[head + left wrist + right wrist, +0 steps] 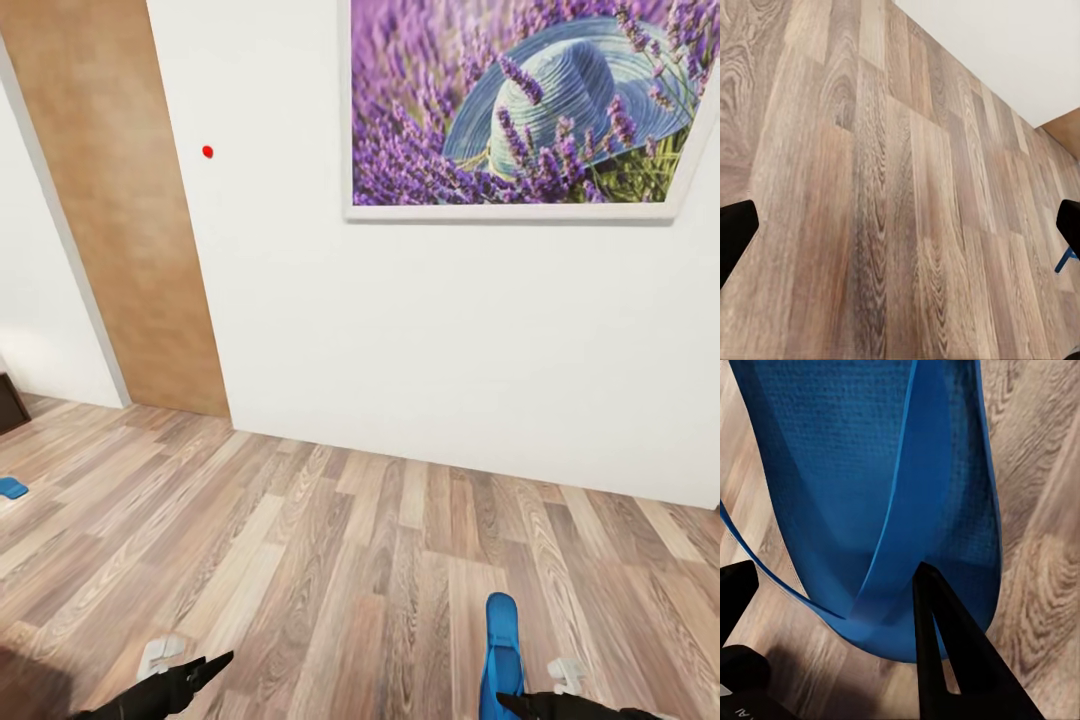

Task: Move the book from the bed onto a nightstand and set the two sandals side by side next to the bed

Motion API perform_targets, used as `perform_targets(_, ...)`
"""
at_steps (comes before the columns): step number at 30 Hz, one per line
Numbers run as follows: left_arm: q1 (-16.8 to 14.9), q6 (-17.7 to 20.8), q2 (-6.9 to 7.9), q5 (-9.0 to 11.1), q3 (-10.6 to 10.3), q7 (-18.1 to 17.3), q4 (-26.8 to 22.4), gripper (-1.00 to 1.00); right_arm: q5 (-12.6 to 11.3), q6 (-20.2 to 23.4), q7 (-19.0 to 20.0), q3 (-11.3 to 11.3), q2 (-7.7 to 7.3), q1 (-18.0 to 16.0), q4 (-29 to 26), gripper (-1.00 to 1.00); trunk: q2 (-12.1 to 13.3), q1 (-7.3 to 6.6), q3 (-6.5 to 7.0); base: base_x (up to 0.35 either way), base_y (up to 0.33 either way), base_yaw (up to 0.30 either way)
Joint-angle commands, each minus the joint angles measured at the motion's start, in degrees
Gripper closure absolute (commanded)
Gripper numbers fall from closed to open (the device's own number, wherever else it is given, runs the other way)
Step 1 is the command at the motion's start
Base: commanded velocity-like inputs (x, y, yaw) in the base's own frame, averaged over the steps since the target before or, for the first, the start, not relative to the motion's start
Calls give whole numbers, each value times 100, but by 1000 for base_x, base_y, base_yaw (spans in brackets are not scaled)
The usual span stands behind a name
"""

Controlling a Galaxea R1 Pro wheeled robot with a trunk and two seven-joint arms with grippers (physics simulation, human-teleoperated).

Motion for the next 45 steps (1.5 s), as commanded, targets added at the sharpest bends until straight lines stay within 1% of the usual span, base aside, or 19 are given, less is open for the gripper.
perform_targets(1, -3, 58, 2, 31, 5, -17, 1, -100, 44, 2, 38, -62, -1, -3, -1, 100, -2, 2, -6, 316, 0, 6)
perform_targets(8, -1, 58, -1, 31, 5, -17, 0, -100, 44, 3, 40, -62, -1, -3, -1, 100, -2, 2, -6, 316, 0, 29)
perform_targets(17, -2, 58, -2, 31, 5, -17, 0, -100, 51, 1, 38, -62, -1, -1, -1, 100, -2, 2, -6, 316, 0, 176)
perform_targets(27, -1, 58, -2, 31, 5, -17, 2, -100, 53, -2, 41, -62, -1, 0, -1, 100, -2, 2, -6, 316, -5, 25)
perform_targets(32, -3, 58, -2, 31, 5, -17, -2, -100, 53, 4, 41, -62, -1, -3, -1, 100, -2, 2, -6, 316, -73, 24)
perform_targets(40, -1, 58, -2, 31, 5, -17, 1, -100, 53, 1, 44, -62, -1, -1, -1, 100, -2, 2, -6, 308, -111, 165)
perform_targets(45, -3, 58, -2, 31, 5, -17, 2, -100, 53, 2, 50, -62, -1, -2, -1, 100, -2, 2, -6, 304, -118, 20)
